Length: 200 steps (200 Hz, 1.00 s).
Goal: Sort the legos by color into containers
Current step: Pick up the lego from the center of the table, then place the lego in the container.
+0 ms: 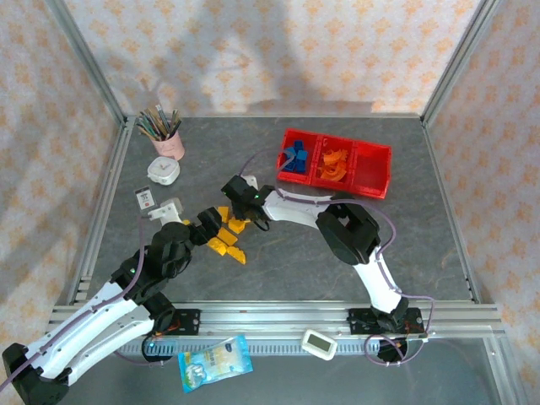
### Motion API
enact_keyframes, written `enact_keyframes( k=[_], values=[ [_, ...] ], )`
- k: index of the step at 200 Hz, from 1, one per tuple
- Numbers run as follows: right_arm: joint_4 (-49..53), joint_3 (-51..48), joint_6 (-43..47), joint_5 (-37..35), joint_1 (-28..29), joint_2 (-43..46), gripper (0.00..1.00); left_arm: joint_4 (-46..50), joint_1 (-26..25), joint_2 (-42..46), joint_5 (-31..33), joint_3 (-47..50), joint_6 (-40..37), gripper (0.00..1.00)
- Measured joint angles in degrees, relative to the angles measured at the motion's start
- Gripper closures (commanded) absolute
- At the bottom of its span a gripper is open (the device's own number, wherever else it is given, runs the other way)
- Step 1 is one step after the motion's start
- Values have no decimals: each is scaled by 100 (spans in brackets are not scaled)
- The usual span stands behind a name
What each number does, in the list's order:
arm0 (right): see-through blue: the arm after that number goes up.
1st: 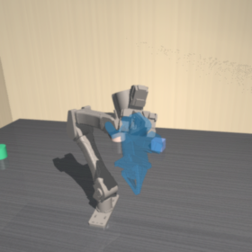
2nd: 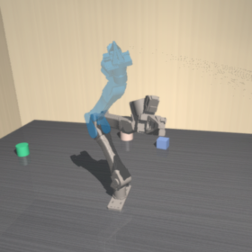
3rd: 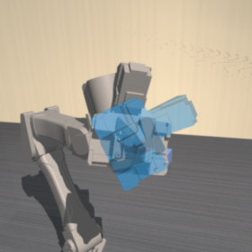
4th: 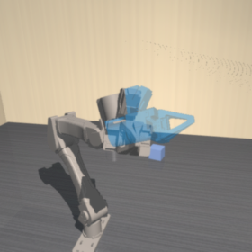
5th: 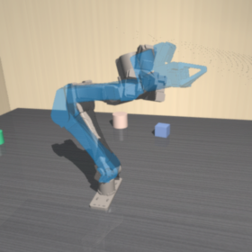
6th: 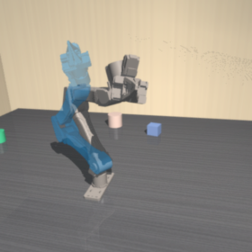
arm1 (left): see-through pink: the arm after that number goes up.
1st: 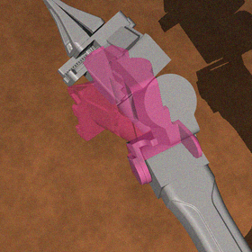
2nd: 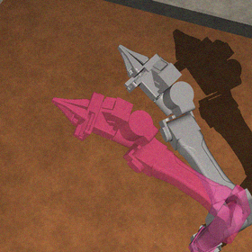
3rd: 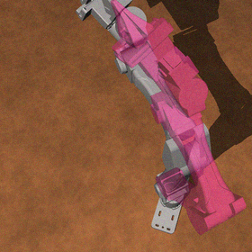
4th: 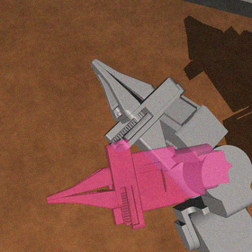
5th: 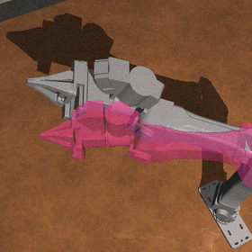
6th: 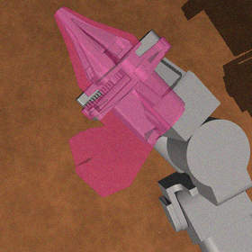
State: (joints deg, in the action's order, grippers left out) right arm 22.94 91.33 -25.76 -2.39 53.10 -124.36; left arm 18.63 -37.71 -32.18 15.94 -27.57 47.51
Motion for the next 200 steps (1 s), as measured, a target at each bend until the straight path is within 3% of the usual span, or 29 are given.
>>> enact_keyframes(
  k=[48,94,143,200],
  values=[
    [26,-372,-4,-61,-7,350,69,-15,0,-98,-37,0,-2,1],
    [-46,-1287,-85,-155,-330,1679,69,-444,0,-420,-385,-2,-76,1],
    [-210,-2238,-125,-404,-1694,3088,69,-1231,-4,-1499,-1097,-59,-254,1],
    [-267,-2555,59,-511,-3637,3536,68,-2214,-476,-2997,-1561,-597,-330,1]
  ],
)
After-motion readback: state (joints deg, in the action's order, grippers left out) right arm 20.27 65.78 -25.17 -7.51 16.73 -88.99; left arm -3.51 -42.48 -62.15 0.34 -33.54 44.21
